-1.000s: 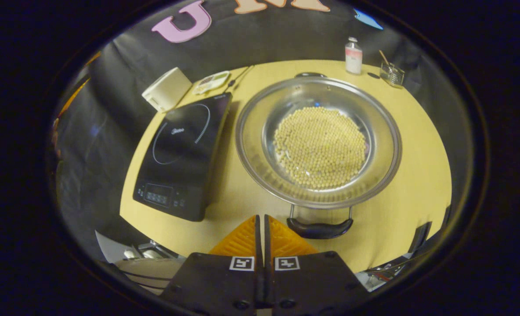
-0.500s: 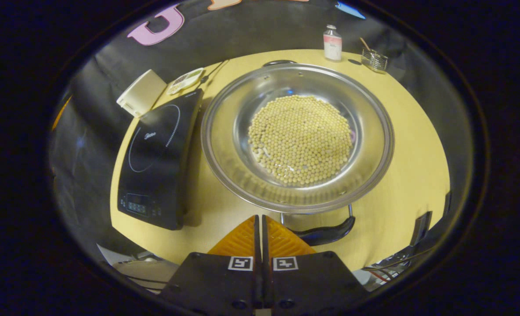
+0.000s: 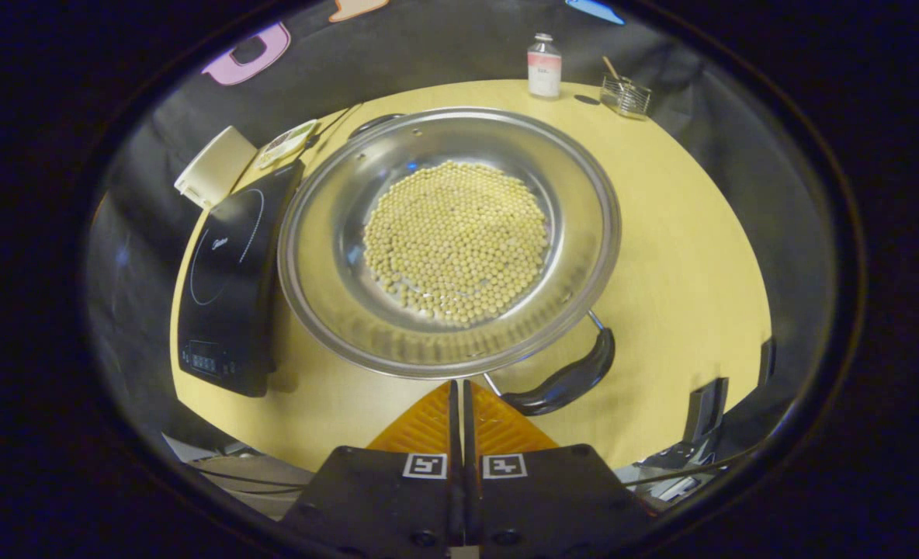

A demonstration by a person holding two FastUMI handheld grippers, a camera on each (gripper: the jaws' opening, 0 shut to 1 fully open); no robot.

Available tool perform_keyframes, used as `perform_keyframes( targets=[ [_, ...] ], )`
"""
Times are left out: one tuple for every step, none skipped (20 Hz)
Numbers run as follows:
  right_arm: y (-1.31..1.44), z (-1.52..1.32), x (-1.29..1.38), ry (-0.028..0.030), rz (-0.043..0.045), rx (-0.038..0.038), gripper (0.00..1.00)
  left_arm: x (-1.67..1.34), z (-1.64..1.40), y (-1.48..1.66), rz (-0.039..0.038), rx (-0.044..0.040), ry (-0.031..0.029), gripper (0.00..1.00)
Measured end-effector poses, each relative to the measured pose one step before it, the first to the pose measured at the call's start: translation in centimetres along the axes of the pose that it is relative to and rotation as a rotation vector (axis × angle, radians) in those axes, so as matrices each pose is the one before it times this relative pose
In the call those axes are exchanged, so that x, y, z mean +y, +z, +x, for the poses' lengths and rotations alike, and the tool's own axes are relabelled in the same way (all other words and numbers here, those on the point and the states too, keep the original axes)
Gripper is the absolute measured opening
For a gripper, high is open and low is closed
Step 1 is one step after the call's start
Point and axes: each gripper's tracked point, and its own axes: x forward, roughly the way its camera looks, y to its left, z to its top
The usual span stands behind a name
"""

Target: First push the handle of the pot to place it horizontally, then grasp the pot with both hands and set it on the induction cooktop.

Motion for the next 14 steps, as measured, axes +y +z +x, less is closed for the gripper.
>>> perform_keyframes(
  targets=[
    [0.020,0.067,-0.554,0.00327,-0.00861,0.00725,0.02,-0.102,-0.215,0.060,0.00439,0.00082,0.01438,0.96],
    [0.223,-0.002,-0.600,0.00261,0.00122,-0.00197,0.02,-0.331,-0.017,-0.354,-0.00169,0.00826,0.01306,0.96],
    [0.289,0.092,-0.494,0.00714,0.00459,-0.00683,0.00,-0.491,-0.216,-0.183,-0.00694,0.00582,0.00619,0.93],
    [0.067,0.075,-0.334,0.00863,0.00683,-0.00639,0.02,-0.707,-0.050,-0.087,-0.00664,-0.00030,0.00354,0.96],
    [0.237,-0.004,-0.297,0.00963,0.00322,-0.00172,0.00,-0.589,-0.108,-0.193,0.00192,0.00667,0.00790,0.96],
    [0.401,0.066,-0.377,0.01266,0.00326,-0.00288,0.00,-0.391,-0.121,-0.585,0.00541,0.01220,0.01394,0.96],
    [0.471,0.078,-0.268,0.01664,0.00207,-0.00360,0.00,-0.476,-0.090,-0.504,0.00022,0.01806,0.01413,0.96],
    [0.043,0.262,-0.474,0.00995,-0.01031,0.01221,0.03,-0.606,-0.088,-0.321,0.00111,0.01463,0.01065,0.96],
    [0.258,-0.052,-0.567,0.00829,-0.00610,-0.00589,0.00,-0.686,-0.124,-0.091,-0.00002,0.01126,0.00991,0.96],
    [0.282,-0.012,-0.581,0.00860,-0.01031,-0.00332,0.03,-0.789,-0.112,-0.112,-0.00202,0.00472,0.00367,0.96],
    [0.340,0.033,-0.638,0.00623,-0.00513,-0.00370,0.00,-0.853,-0.081,-0.049,0.00012,0.00687,-0.00232,0.96],
    [0.430,0.116,-0.858,0.00317,0.00340,-0.00644,0.00,-0.752,-0.047,-0.293,0.00601,0.01042,-0.00051,0.96],
    [0.464,0.098,-0.756,0.00344,0.00420,-0.00415,0.00,-0.774,0.071,-0.256,0.01518,0.00949,-0.00389,0.96],
    [0.391,0.193,-0.643,0.00460,0.00598,-0.00544,0.00,-0.465,0.037,-0.482,0.01605,0.01267,0.00977,0.96]
  ],
)
